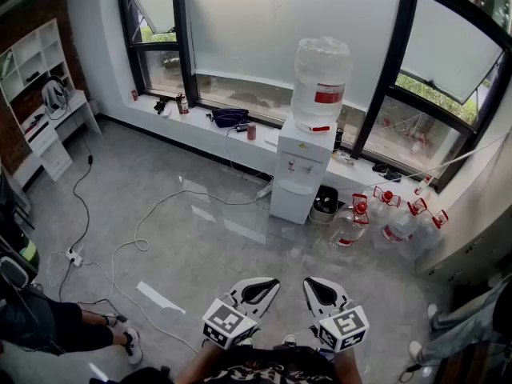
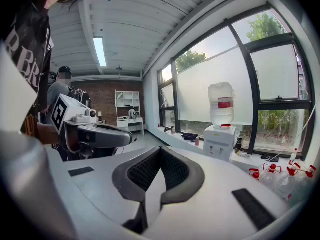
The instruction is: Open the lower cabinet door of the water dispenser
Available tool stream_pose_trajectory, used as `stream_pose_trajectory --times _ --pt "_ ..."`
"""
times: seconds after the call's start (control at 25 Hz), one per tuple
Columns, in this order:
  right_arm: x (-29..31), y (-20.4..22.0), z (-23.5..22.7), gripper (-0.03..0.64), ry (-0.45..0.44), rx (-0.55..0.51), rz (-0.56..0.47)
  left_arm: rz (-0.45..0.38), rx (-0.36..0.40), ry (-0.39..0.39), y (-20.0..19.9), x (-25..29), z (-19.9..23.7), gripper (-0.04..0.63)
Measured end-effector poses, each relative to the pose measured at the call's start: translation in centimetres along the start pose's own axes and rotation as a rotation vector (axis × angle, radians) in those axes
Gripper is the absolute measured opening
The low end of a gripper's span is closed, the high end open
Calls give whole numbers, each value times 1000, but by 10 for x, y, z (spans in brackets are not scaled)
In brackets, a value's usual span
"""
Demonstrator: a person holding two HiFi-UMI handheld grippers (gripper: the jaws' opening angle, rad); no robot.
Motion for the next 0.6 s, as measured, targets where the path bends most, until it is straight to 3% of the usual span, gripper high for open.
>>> stream_pose_trajectory --times 0.6 --pt "-40 3 -85 11 -67 55 -44 12 14 -35 5 81 -45 17"
Point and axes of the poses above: the fingertips, and each gripper's own axes: x forward along the fingers, z to its left, y out of its underside, the point moved 9 cm from there along -x, backward along the fingers, and after that the axes turned 12 degrees about -z, right-handed, at the moved point
